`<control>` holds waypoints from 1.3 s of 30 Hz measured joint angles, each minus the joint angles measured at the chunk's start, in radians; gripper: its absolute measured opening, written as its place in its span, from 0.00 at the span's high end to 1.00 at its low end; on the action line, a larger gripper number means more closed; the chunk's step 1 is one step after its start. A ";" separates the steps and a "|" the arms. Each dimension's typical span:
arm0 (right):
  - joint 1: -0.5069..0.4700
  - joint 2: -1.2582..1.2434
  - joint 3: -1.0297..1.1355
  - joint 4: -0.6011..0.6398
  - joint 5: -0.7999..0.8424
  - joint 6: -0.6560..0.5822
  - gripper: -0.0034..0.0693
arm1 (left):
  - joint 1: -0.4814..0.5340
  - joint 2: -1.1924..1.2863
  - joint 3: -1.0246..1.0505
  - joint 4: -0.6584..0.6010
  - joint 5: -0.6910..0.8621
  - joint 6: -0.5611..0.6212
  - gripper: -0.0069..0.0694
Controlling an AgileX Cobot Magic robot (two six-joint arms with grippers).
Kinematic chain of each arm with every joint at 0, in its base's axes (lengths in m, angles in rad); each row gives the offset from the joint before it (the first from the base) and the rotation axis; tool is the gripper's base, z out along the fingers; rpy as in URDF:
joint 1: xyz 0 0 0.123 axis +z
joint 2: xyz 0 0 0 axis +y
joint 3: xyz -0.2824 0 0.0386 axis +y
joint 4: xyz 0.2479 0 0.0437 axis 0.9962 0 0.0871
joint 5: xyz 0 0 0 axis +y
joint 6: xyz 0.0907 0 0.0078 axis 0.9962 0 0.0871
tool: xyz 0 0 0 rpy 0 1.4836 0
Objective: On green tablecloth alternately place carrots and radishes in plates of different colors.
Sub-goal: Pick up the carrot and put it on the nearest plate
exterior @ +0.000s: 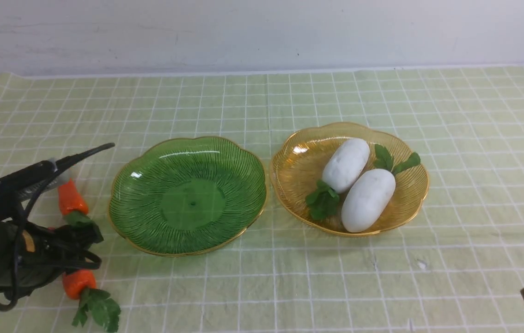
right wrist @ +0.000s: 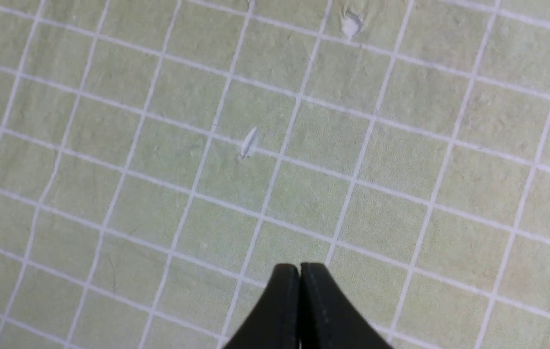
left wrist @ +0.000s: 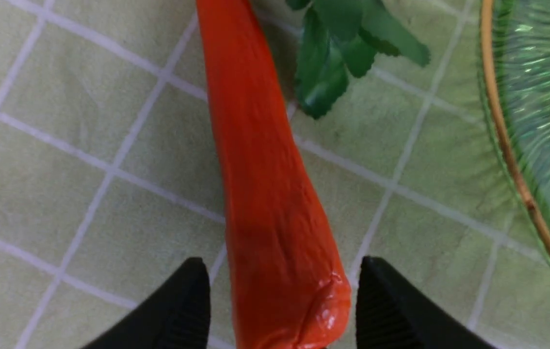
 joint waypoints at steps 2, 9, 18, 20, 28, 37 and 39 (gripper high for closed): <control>0.000 -0.001 0.004 0.000 -0.010 0.000 0.97 | 0.000 0.032 0.000 0.002 -0.012 -0.001 0.42; 0.000 -0.001 0.004 0.000 -0.034 -0.001 0.97 | 0.000 0.127 -0.001 0.006 -0.051 0.000 0.42; 0.000 -0.001 0.004 0.001 -0.053 -0.001 0.97 | 0.000 0.094 -0.012 0.048 0.073 0.009 0.49; 0.000 -0.001 0.004 0.001 -0.060 -0.001 0.97 | 0.000 0.024 -0.043 0.108 0.234 0.009 0.49; 0.000 -0.001 0.004 0.029 -0.076 -0.012 0.97 | -0.018 -0.153 -0.275 0.163 0.523 0.038 0.49; 0.000 -0.001 0.004 0.053 -0.079 -0.015 0.97 | -0.136 -0.042 -0.408 -0.058 0.438 0.328 0.49; 0.000 -0.001 0.004 0.054 -0.079 -0.015 0.97 | -0.164 0.073 -0.452 -0.104 0.428 0.373 0.49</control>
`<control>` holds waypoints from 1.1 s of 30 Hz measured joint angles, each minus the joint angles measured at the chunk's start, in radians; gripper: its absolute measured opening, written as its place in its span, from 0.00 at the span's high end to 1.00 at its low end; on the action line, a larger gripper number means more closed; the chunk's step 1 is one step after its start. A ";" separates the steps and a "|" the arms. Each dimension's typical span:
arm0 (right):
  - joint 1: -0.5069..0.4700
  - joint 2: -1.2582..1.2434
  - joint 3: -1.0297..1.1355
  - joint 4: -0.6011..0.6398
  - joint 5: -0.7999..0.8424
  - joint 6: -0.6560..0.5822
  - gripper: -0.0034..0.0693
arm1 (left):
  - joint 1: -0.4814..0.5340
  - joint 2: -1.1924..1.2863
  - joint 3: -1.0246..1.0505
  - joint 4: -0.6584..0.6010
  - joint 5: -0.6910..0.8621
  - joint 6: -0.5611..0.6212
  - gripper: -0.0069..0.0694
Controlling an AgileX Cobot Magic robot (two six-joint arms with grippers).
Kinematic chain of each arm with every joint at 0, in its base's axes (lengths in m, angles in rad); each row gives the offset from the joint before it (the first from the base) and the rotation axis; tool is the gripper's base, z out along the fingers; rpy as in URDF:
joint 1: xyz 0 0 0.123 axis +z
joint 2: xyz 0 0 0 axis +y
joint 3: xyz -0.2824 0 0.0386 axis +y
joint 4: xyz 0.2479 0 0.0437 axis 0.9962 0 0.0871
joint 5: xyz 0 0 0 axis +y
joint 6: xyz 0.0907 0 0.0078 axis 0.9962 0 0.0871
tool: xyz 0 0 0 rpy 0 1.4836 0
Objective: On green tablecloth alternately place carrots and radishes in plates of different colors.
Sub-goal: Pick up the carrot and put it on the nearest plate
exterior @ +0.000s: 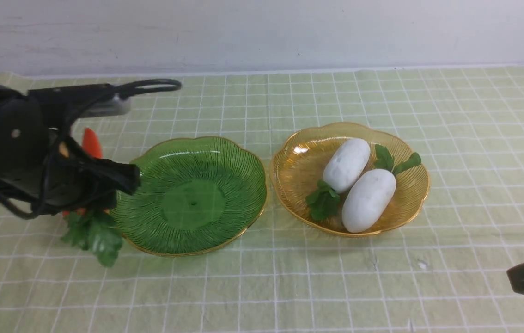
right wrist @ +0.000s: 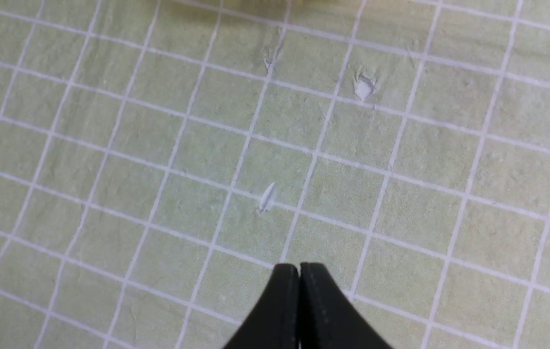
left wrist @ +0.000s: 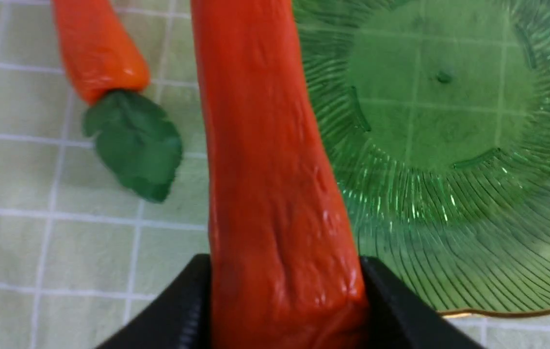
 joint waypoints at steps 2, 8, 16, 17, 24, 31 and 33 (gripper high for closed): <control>0.000 0.000 0.000 0.000 0.000 0.000 0.97 | -0.005 0.039 -0.018 -0.005 -0.002 0.004 0.49; 0.000 0.000 0.000 0.000 -0.001 -0.001 0.97 | -0.025 0.221 -0.144 -0.016 0.022 0.015 0.38; 0.000 0.000 0.000 0.000 -0.001 -0.001 0.97 | -0.025 0.254 -0.234 0.029 0.067 0.010 0.16; 0.000 0.000 0.000 0.000 -0.001 -0.001 0.97 | -0.022 0.254 -0.249 0.040 0.076 0.000 0.15; 0.000 0.000 0.000 0.000 0.002 -0.001 0.97 | 0.127 0.255 -0.336 0.118 0.147 -0.105 0.14; 0.000 0.000 0.000 0.000 0.003 -0.001 0.97 | 0.278 0.293 -0.339 0.061 0.091 -0.137 0.14; 0.000 0.000 0.000 0.000 0.003 -0.001 0.97 | 0.307 0.337 -0.339 0.030 0.049 -0.137 0.14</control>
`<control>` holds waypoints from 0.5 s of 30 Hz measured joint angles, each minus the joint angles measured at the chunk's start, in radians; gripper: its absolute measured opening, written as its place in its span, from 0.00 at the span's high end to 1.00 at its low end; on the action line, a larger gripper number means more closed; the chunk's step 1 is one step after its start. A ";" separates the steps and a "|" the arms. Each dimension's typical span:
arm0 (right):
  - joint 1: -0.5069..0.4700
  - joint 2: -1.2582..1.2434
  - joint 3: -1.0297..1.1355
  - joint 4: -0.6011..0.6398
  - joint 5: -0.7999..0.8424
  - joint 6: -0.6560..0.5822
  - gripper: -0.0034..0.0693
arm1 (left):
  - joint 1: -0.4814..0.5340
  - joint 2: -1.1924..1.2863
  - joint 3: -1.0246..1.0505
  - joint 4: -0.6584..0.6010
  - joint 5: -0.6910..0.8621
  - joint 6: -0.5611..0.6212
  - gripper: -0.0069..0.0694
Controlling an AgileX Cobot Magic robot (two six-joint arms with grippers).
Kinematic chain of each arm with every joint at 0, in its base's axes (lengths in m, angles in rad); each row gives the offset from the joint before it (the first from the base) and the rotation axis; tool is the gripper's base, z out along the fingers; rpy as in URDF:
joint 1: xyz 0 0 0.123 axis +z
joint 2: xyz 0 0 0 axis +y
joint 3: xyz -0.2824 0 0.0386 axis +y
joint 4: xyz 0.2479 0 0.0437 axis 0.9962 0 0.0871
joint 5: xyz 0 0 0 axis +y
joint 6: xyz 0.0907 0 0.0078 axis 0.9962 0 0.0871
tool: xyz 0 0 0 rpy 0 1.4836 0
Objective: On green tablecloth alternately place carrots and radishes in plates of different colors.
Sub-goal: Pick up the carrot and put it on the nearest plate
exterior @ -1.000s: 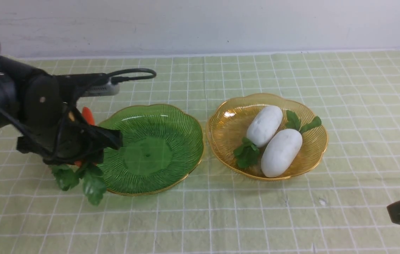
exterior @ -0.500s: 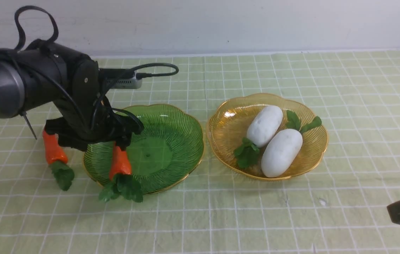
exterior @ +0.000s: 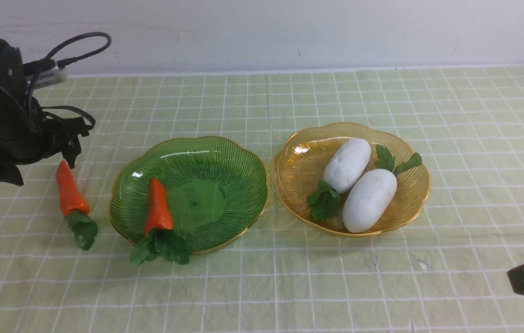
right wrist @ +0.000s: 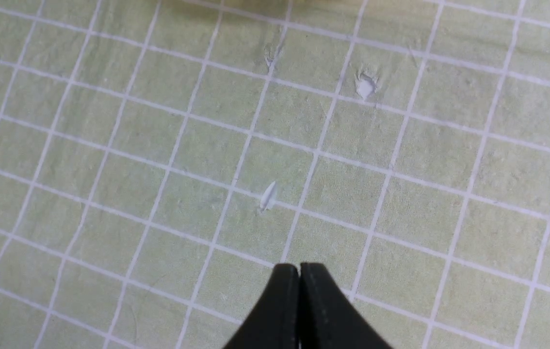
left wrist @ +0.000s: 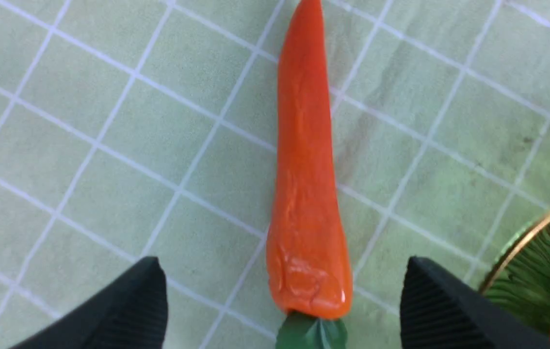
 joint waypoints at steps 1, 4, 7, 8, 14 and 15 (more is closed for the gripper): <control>0.000 0.000 0.000 0.000 0.000 0.000 0.97 | 0.001 0.014 0.000 -0.002 -0.007 0.000 0.14; 0.000 0.000 0.000 0.000 0.000 0.000 0.97 | 0.004 0.046 0.000 -0.005 -0.029 0.000 0.14; 0.000 0.000 0.000 0.000 0.000 0.000 0.97 | 0.002 0.106 0.000 -0.015 -0.052 0.000 0.14; 0.000 0.000 0.000 0.000 0.000 0.000 0.97 | 0.002 0.120 0.000 -0.015 -0.059 0.000 0.14; 0.000 0.000 0.000 0.000 0.000 0.000 0.97 | 0.002 0.197 -0.004 -0.013 -0.061 0.021 0.19; 0.000 0.000 0.000 0.000 0.000 0.000 0.97 | 0.002 0.200 -0.006 -0.010 -0.058 0.044 0.26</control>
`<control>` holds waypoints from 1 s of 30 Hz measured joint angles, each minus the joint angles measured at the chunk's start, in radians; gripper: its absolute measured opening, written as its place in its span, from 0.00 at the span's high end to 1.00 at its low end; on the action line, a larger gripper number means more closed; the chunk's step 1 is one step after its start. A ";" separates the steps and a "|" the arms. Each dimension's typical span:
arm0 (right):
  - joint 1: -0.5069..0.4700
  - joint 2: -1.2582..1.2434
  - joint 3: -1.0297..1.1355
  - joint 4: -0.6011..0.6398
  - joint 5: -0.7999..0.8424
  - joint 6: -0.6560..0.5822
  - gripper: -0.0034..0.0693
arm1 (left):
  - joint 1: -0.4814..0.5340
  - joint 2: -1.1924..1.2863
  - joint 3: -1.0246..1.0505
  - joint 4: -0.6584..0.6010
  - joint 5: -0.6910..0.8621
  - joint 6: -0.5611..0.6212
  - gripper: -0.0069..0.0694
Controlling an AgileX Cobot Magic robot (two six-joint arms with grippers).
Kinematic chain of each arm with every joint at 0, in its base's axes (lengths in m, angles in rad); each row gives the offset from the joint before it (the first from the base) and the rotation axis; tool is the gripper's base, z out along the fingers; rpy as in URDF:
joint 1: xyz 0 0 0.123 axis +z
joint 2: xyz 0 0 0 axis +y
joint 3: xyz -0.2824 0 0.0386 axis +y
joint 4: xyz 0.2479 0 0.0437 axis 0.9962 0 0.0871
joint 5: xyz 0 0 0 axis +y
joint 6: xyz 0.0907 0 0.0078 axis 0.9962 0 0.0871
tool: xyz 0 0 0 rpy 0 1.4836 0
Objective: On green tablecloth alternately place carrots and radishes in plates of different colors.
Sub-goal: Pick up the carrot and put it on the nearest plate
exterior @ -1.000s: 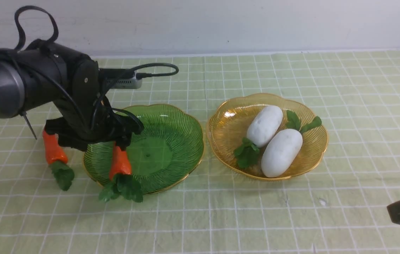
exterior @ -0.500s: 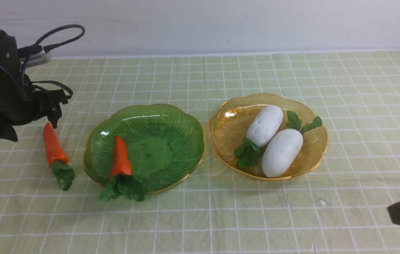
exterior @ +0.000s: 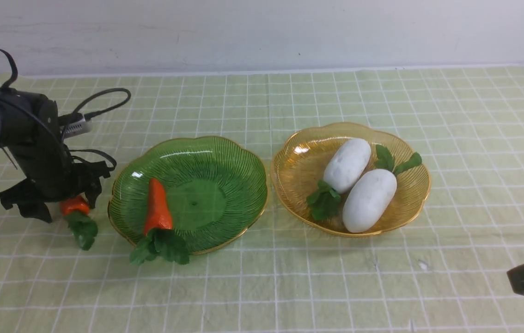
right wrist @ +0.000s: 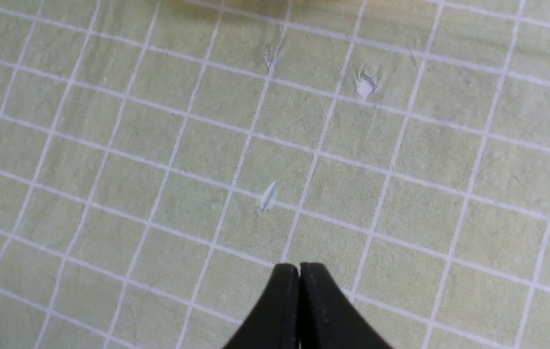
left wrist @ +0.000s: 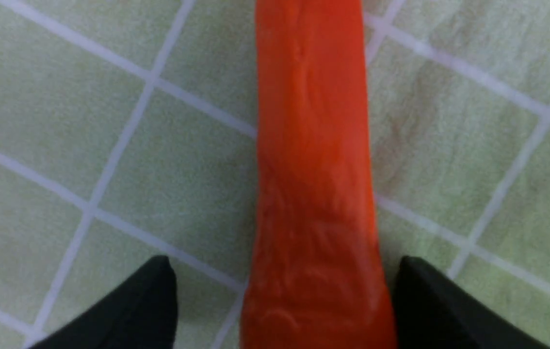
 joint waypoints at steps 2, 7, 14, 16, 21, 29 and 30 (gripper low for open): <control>0.000 0.000 0.000 0.000 0.000 0.000 0.97 | 0.000 0.000 -0.007 0.002 0.021 0.033 0.37; 0.000 0.000 0.000 0.000 0.000 0.000 0.97 | 0.000 -0.024 -0.078 0.003 0.154 0.116 0.52; 0.000 0.000 0.000 0.001 -0.001 0.004 0.97 | -0.035 -0.137 -0.199 -0.101 0.376 0.187 0.52; 0.000 0.000 0.000 0.001 -0.001 0.005 0.97 | -0.079 -0.141 -0.199 -0.147 0.394 0.229 0.52; 0.000 0.000 0.000 0.001 -0.001 0.008 0.97 | -0.193 -0.108 -0.199 -0.212 0.394 0.271 0.52; 0.000 0.000 0.000 0.003 0.001 0.008 0.97 | -0.321 -0.050 -0.199 -0.223 0.387 0.270 0.49; 0.000 0.000 0.000 0.003 0.003 0.008 0.97 | -0.327 -0.049 -0.199 -0.223 0.387 0.270 0.47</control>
